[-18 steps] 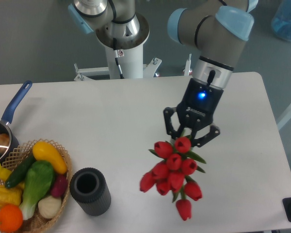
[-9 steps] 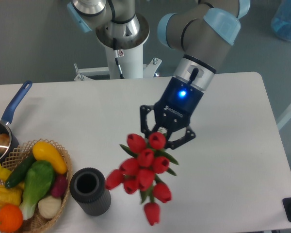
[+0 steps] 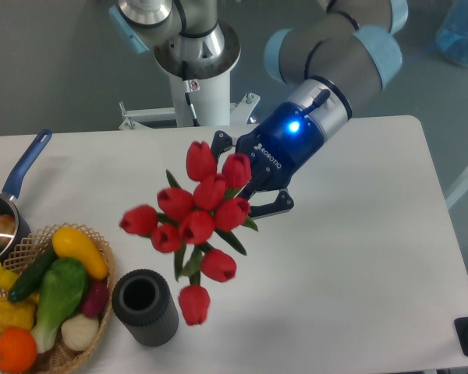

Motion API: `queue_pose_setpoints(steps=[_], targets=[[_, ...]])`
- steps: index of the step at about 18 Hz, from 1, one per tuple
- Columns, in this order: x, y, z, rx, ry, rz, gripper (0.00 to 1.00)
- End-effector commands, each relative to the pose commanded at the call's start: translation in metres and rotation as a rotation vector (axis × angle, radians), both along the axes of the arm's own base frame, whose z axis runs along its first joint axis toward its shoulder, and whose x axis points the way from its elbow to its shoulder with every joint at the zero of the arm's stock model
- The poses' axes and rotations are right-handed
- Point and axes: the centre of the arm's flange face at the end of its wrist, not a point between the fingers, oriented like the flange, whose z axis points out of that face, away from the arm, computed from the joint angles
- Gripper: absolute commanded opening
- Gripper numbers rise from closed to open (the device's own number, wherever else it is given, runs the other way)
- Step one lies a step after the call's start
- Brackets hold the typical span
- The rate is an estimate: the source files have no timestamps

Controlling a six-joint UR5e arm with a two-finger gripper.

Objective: Insert the flowers into the vase
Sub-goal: 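Tilt the tulips stems-down and lower them into the black vase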

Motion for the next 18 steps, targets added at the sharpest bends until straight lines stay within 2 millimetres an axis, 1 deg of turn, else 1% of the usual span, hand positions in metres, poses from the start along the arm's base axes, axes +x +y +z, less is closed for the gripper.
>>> queue_pose_setpoints(steps=[2,5,8,9,11,13,14,15,16,18], targets=[[0.000,0.010,-0.010,0.001,0.001,-0.014,0.00],[0.002,0.014,-0.014,0.038,-0.025,-0.041,0.00],[0.002,0.016,-0.007,0.080,-0.031,-0.061,0.00],[-0.001,0.021,-0.004,0.087,-0.020,-0.067,0.00],[0.007,0.040,0.003,0.099,0.000,-0.100,0.00],[0.015,0.053,-0.003,0.098,-0.006,-0.123,0.00],[0.014,0.057,-0.009,0.098,-0.007,-0.127,0.00],[0.014,0.063,-0.011,0.102,-0.001,-0.135,0.00],[0.021,0.073,-0.014,0.102,-0.002,-0.153,0.00],[0.026,0.081,-0.014,0.102,-0.002,-0.167,0.00]])
